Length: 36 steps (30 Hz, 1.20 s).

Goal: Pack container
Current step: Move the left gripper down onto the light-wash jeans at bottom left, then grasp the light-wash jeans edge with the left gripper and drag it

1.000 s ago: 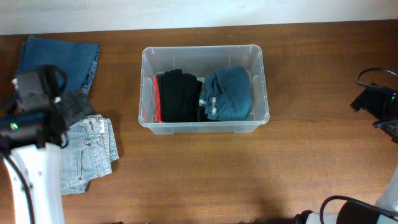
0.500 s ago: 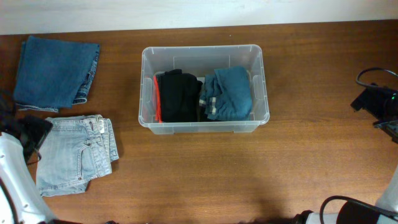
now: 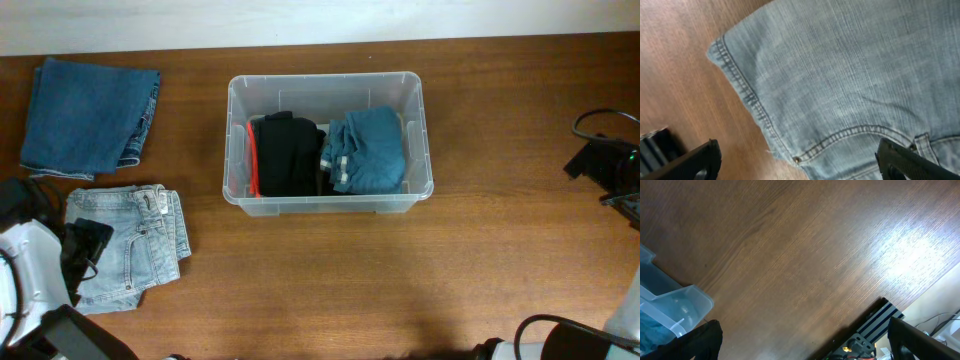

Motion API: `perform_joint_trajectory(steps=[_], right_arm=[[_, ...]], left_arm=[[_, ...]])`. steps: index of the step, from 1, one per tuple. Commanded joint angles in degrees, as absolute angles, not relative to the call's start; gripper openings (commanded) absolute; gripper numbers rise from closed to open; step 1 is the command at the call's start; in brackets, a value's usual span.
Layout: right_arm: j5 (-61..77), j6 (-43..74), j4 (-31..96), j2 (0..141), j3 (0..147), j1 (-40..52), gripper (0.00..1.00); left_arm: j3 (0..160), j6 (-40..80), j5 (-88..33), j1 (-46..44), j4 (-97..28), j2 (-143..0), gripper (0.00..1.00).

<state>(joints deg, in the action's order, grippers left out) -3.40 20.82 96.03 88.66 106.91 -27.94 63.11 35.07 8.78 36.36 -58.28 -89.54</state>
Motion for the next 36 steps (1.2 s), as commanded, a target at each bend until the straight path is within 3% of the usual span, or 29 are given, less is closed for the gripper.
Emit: perform_joint_trajectory(steps=[1, 7, 11, 14, 16, 36], right_arm=[[-3.5, 21.1, 96.0, 88.5, 107.0, -28.2, 0.99], [-3.5, 21.1, 96.0, 88.5, 107.0, -28.2, 0.99], [-3.5, 21.1, 96.0, 88.5, 107.0, -28.2, 0.98], [-3.5, 21.1, 96.0, 88.5, 107.0, -28.2, 0.99], [-3.5, 21.1, 96.0, 88.5, 107.0, -28.2, 0.99], [-3.5, 21.1, 96.1, 88.5, 107.0, -28.3, 0.98]], left_arm=[[61.3, 35.8, 8.6, 36.6, -56.5, -90.6, 0.99], [59.5, 35.8, 8.3, 36.6, -52.9, -92.8, 0.99], [58.9, 35.8, 8.3, 36.5, -51.0, -94.0, 0.48], [58.9, 35.8, 8.4, 36.5, -48.6, -95.2, 0.15], [58.9, 35.8, 8.3, 36.5, -47.7, -95.5, 0.02], [52.1, 35.8, 2.1, 36.5, -40.4, -95.7, 0.01]])
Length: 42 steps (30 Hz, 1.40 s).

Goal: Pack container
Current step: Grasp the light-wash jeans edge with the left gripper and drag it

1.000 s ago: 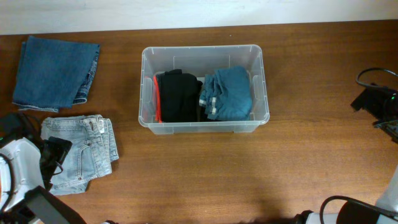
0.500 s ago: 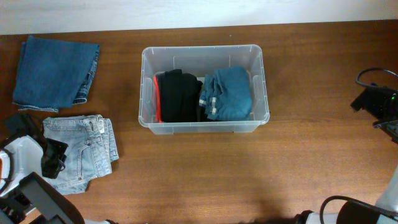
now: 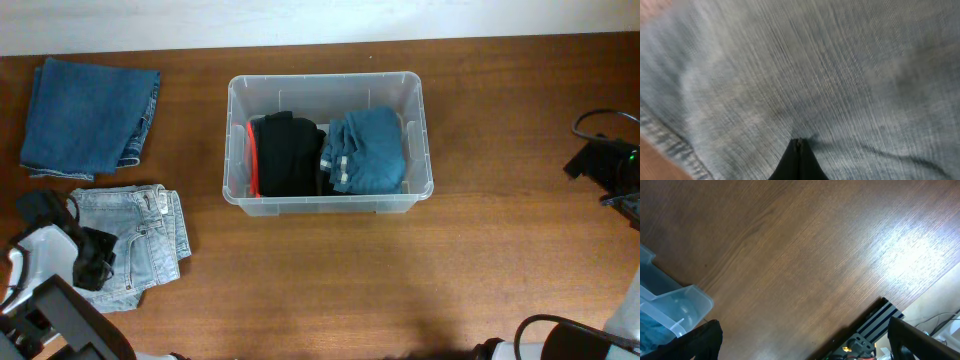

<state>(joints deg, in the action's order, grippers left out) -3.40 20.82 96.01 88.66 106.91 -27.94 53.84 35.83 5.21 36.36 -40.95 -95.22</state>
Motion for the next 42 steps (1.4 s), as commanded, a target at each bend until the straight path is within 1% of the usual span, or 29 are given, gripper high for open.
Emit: perform_joint_trajectory(steps=[1, 3, 8, 12, 15, 26, 31, 38, 42], right_arm=[[-3.5, 21.1, 96.0, 88.5, 107.0, -28.3, 0.98], [-3.5, 21.1, 96.0, 88.5, 107.0, -28.2, 0.99], [-3.5, 21.1, 96.0, 88.5, 107.0, -28.3, 0.99], [-3.5, 21.1, 96.0, 88.5, 107.0, -28.3, 0.98], [-3.5, 21.1, 96.0, 88.5, 107.0, -28.2, 0.99], [-3.5, 21.1, 96.0, 88.5, 107.0, -28.3, 0.98], [-3.5, 21.1, 96.0, 88.5, 107.0, -28.3, 0.98], [-3.5, 21.1, 96.0, 88.5, 107.0, -28.3, 0.99], [-3.5, 21.1, 96.0, 88.5, 107.0, -28.2, 0.99]], left_arm=[[51.7, 35.8, 1.7, 36.5, -40.2, -95.7, 0.01], [51.0, 35.8, 0.2, 36.5, -39.9, -95.7, 0.01], [48.0, 35.9, -8.4, 36.2, -36.4, -95.7, 0.01], [45.7, 39.2, -9.9, 34.4, -34.7, -95.7, 0.01], [44.2, 43.5, -10.4, 30.9, -33.7, -95.7, 0.01], [44.0, 52.7, -19.6, 21.1, -30.0, -95.7, 0.01], [44.1, 50.3, -19.7, 20.4, -30.0, -95.7, 0.01], [47.0, 39.5, -19.3, 20.8, -30.2, -95.6, 0.01], [50.8, 35.0, -18.3, 20.8, -34.2, -94.8, 0.01]])
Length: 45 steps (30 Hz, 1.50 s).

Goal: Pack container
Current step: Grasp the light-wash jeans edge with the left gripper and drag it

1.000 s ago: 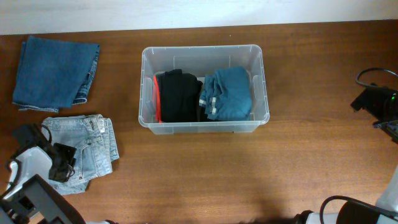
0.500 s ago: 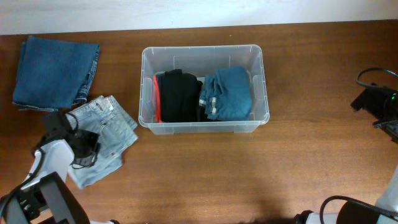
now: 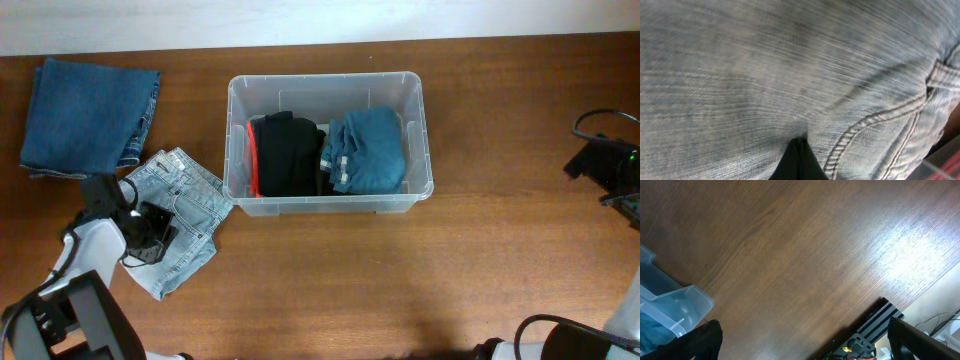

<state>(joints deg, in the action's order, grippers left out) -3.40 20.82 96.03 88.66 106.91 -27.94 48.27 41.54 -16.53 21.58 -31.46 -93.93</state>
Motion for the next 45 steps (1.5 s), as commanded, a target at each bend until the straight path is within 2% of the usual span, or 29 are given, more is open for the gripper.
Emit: perform_joint_trajectory(steps=[1, 5, 8, 9, 11, 12, 20, 28, 33, 38, 45], right_arm=[[-3.5, 21.1, 96.0, 88.5, 107.0, -28.2, 0.98], [-3.5, 21.1, 96.0, 88.5, 107.0, -28.3, 0.99], [-3.5, 21.1, 96.0, 88.5, 107.0, -28.2, 0.99], [-3.5, 21.1, 96.0, 88.5, 107.0, -28.2, 0.98], [-3.5, 21.1, 96.0, 88.5, 107.0, -28.3, 0.99], [-3.5, 21.1, 96.0, 88.5, 107.0, -28.3, 0.99], [-3.5, 21.1, 96.0, 88.5, 107.0, -28.2, 0.98], [-3.5, 21.1, 96.0, 88.5, 107.0, -28.3, 0.99], [-3.5, 21.1, 96.0, 88.5, 107.0, -28.3, 0.98], [-3.5, 21.1, 96.0, 88.5, 107.0, -28.3, 0.99], [-3.5, 21.1, 96.0, 88.5, 107.0, -28.3, 0.99]], left_arm=[[51.9, 34.8, -17.5, 20.9, -35.6, -94.5, 0.01], [56.6, 33.0, -13.9, 22.1, -42.7, -92.0, 0.02], [58.5, 29.9, -13.9, 23.8, -45.4, -89.4, 0.11], [58.6, 29.6, -13.9, 24.6, -46.0, -88.4, 0.23], [58.6, 29.6, -13.9, 26.6, -47.7, -86.7, 0.77], [58.6, 29.6, -13.8, 27.7, -48.7, -86.1, 0.98], [58.0, 26.0, -13.3, 37.6, -51.9, -85.3, 0.99], [55.7, 26.0, -4.5, 40.2, -50.3, -85.6, 0.99], [51.2, 25.1, -6.7, 40.2, -43.7, -85.6, 0.98], [46.5, 19.7, -14.7, 40.2, -34.2, -85.6, 0.97], [45.9, 15.7, -19.4, 40.2, -31.5, -86.9, 0.96]])
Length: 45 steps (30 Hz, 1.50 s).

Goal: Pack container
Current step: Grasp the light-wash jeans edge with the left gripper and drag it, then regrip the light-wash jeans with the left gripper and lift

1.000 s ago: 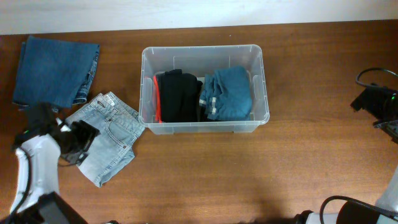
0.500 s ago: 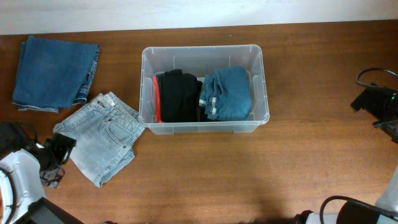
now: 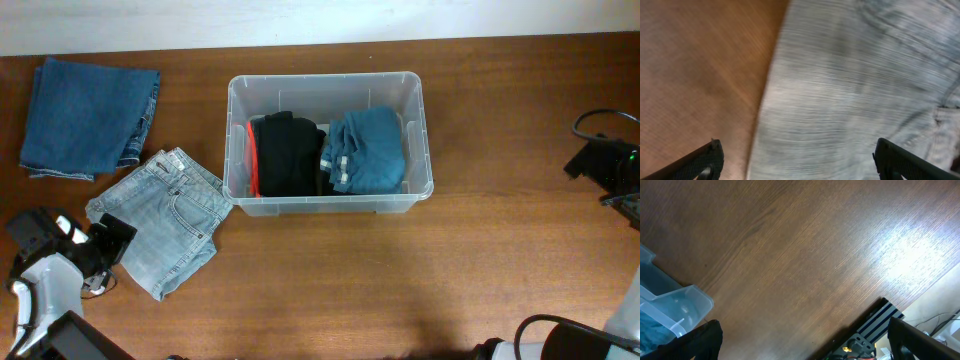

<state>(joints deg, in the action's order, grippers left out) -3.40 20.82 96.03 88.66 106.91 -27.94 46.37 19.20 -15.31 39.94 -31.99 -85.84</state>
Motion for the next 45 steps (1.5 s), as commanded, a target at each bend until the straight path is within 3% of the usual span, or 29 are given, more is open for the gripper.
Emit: perform_joint_trajectory(steps=[1, 20, 45], right_arm=[[-3.5, 21.1, 96.0, 88.5, 107.0, -28.3, 0.99], [-3.5, 21.1, 96.0, 88.5, 107.0, -28.3, 0.99], [-3.5, 21.1, 96.0, 88.5, 107.0, -28.3, 0.98]], left_arm=[[45.9, 15.7, -19.4, 40.2, -31.3, -87.2, 0.96], [45.9, 15.7, -19.9, 40.2, -29.0, -94.0, 0.96], [45.9, 14.4, -36.3, 40.2, -20.5, -100.7, 0.96]])
